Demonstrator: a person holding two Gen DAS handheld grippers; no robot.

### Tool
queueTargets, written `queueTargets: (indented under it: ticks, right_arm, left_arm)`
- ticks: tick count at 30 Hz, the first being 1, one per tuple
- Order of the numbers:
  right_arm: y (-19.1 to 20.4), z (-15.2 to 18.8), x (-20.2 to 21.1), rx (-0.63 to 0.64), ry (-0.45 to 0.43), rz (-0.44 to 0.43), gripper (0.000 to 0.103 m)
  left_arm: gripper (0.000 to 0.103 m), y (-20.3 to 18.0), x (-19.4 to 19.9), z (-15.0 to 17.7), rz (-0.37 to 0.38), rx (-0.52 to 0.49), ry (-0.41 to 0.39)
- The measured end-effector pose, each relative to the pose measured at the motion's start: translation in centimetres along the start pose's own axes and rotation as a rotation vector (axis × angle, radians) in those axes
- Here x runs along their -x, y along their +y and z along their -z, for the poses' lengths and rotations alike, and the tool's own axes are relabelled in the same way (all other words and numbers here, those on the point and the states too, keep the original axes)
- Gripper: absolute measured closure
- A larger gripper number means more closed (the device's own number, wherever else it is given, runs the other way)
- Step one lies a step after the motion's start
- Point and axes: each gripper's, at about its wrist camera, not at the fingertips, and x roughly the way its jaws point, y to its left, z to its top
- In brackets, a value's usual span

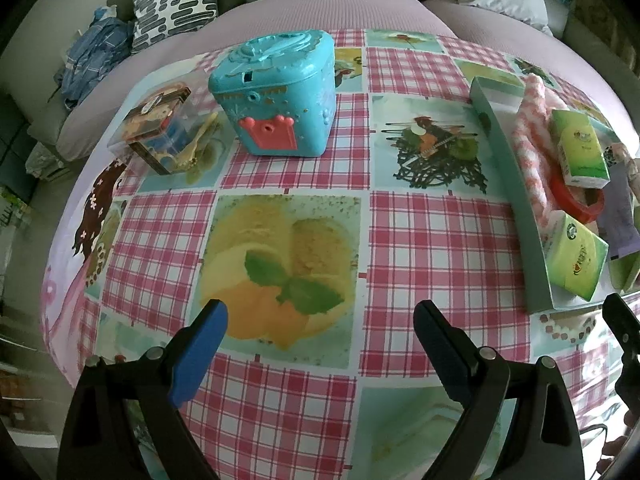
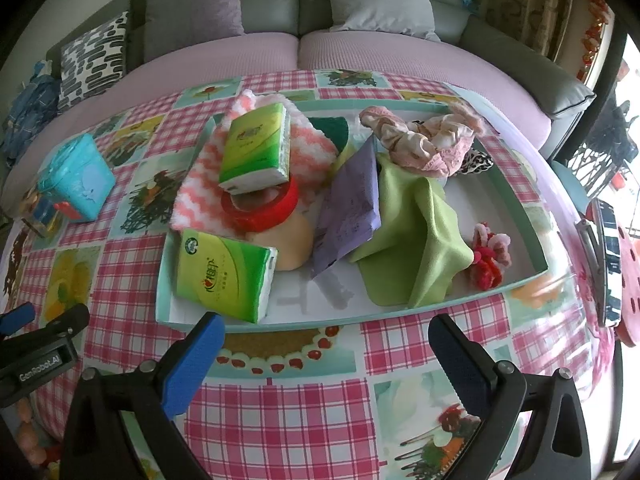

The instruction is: Organize soft objects

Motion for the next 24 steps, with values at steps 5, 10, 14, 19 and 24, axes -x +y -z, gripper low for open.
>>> queueTargets:
  ticks: [5, 10, 14, 19, 24]
  right_arm:
    - [-0.13, 0.06, -0.05, -0.002, 0.003, -0.003, 0.0]
    - [-0.13, 0.07, 0.02, -0.003, 0.002, -0.004, 0.0]
    - [-0.13, 0.08, 0.09, -0.003, 0.002, -0.006, 0.0]
    - [-0.11, 0.07, 0.06, -0.003, 0.001, -0.005, 0.0]
    - [-0.1, 0.07, 0.05, -0.004, 0.001, -0.005, 0.0]
  left_arm:
    - [0.009, 0.19, -0.06, -0.03, -0.007, 0.007, 0.001]
    - [0.009, 0.25, -0.06, -0.02, -0.012, 0.012, 0.0]
    - [0.009, 0.24, -0.06, -0.02, -0.015, 0.014, 0.001]
    - [0.009, 0.27, -0.06, -0.02, -0.018, 0.02, 0.004]
    - [0.009, 0.36, -0.04, -0.03, -0.021, 0.026, 0.004]
